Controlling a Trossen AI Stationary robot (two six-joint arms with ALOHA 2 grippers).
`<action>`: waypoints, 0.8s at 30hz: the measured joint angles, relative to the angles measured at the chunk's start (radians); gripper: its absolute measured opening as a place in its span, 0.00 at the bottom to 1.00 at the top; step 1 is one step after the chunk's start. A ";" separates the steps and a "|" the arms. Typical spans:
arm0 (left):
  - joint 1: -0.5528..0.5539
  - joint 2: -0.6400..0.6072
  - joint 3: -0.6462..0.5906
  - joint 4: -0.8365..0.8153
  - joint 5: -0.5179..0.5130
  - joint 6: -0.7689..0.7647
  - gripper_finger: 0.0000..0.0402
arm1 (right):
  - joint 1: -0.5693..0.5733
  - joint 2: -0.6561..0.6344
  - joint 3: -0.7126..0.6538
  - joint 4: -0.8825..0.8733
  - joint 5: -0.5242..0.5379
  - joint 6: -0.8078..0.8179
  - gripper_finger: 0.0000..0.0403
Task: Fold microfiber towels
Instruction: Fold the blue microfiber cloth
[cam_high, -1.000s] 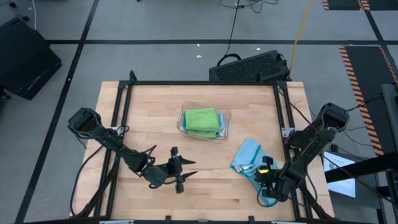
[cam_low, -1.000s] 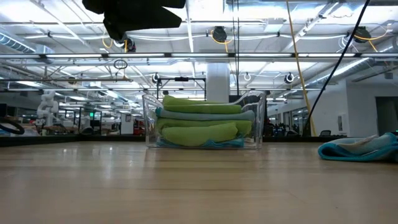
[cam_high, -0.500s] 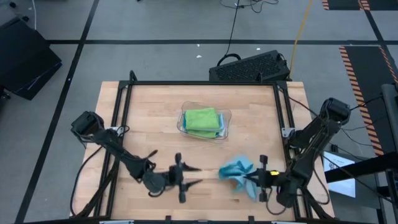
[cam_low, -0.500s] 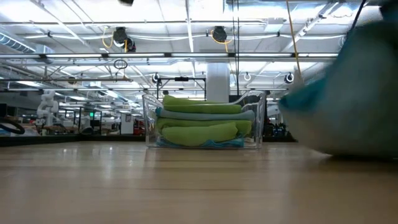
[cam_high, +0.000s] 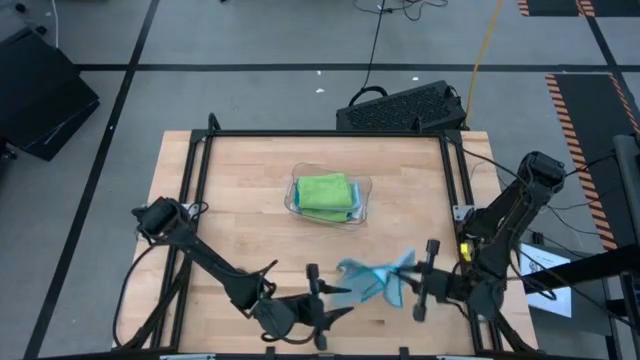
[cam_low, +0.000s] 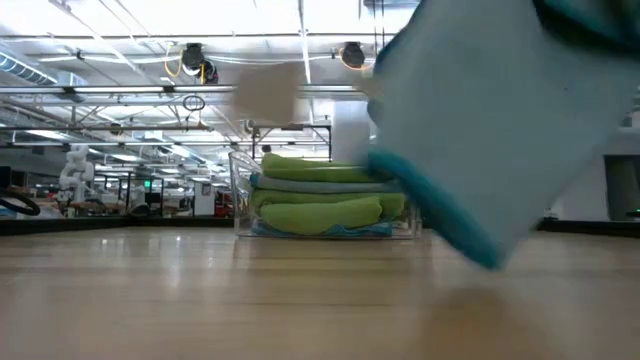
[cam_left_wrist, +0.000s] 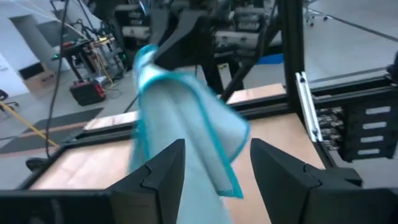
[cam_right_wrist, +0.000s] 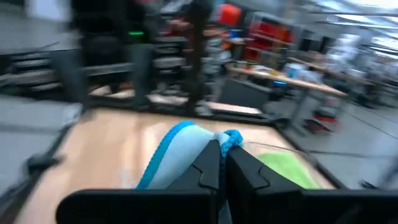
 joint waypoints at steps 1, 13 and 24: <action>0.004 0.000 0.013 -0.010 0.000 0.007 0.46 | -0.014 0.000 -0.009 0.042 0.021 -0.018 0.01; 0.055 0.001 0.025 -0.145 -0.014 -0.079 0.46 | -0.072 0.006 -0.127 0.246 -0.087 0.001 0.01; 0.100 0.001 0.024 -0.197 0.019 -0.161 0.46 | -0.070 0.006 -0.153 0.280 -0.503 -0.140 0.01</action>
